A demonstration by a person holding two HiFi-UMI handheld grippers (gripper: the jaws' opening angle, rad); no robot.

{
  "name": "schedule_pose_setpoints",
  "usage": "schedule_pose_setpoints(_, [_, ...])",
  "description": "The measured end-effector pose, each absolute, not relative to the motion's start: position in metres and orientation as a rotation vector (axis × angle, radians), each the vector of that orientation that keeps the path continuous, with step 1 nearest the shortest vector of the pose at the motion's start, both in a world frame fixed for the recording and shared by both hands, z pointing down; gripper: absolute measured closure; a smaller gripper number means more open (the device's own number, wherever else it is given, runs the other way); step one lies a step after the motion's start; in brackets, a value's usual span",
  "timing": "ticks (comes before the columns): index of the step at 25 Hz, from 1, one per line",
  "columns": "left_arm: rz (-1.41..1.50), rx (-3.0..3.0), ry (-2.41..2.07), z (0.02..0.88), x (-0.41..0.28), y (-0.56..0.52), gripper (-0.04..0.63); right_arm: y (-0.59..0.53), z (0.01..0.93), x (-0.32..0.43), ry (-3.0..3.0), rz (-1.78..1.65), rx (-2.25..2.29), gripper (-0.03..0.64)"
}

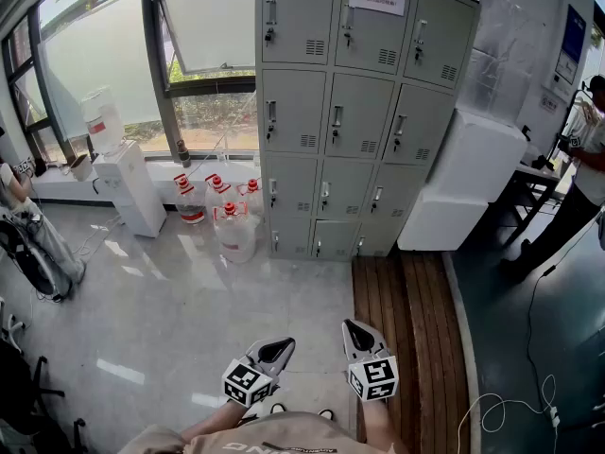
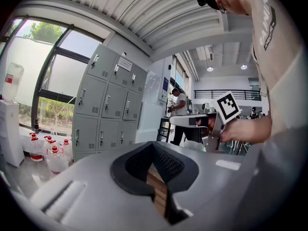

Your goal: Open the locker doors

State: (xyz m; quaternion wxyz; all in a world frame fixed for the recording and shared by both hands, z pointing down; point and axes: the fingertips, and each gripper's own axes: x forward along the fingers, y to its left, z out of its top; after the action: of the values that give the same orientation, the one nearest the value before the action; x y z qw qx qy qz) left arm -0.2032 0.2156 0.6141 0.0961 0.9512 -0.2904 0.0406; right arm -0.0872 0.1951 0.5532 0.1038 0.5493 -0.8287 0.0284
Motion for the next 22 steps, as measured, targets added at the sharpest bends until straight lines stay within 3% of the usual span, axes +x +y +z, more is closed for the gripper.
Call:
schedule_pose_setpoints(13, [0.168,2.803,-0.835,0.617,-0.257,0.162,0.589,0.160,0.565,-0.138,-2.412,0.142,1.643,0.606])
schedule_pose_setpoints(22, [0.188,2.805,-0.797,0.616,-0.221,0.100,0.588,0.132,0.579,-0.092,-2.316,0.169,1.701,0.606])
